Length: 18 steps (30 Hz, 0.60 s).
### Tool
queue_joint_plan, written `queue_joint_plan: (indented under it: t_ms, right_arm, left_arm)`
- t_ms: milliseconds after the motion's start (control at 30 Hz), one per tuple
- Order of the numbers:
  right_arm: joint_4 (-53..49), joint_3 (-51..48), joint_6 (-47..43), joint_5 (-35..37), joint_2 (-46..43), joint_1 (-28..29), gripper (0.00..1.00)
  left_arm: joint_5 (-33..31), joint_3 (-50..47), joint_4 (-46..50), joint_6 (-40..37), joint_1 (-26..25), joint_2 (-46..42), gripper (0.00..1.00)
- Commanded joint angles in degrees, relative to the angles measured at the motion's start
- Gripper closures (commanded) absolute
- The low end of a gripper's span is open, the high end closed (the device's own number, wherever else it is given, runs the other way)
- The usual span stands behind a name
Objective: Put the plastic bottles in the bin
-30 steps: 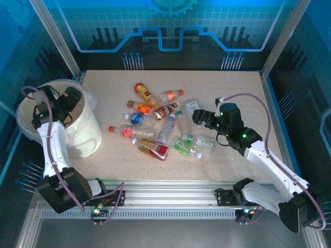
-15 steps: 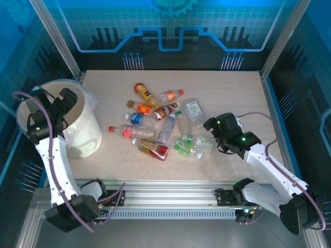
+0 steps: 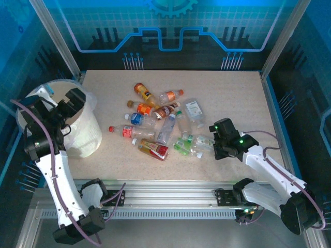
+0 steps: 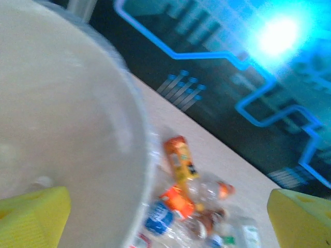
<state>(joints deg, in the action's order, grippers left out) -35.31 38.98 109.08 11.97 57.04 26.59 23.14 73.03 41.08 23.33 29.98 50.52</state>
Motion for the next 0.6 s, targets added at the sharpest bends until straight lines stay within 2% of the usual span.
queue_joint_plan:
  t_ms: [0, 100, 200, 433, 567]
  right_arm:
    - [2.4, -1.6, 9.4, -0.7, 1.0, 1.1, 0.0]
    - [3.9, -1.2, 11.2, -0.2, 3.5, 1.3, 0.0]
    - [4.4, -1.3, 14.5, -1.2, 6.0, 1.4, 0.0]
    - [9.6, -4.1, 22.5, 0.6, 9.6, 1.1, 0.05]
    - [13.6, -5.4, 23.8, -0.3, 11.8, -0.2, 0.09]
  left_arm:
    - [12.6, 0.0, -2.8, 3.6, -1.3, -0.8, 0.01]
    - [17.0, -3.0, -8.7, 7.5, -3.4, -1.6, 0.01]
    - [21.7, -7.2, -17.6, 11.8, -8.1, -1.9, 0.01]
    - [16.4, -12.7, -24.8, 14.0, -19.3, -0.4, 0.01]
    - [13.0, -15.9, -29.5, 15.5, -25.0, 0.9, 0.01]
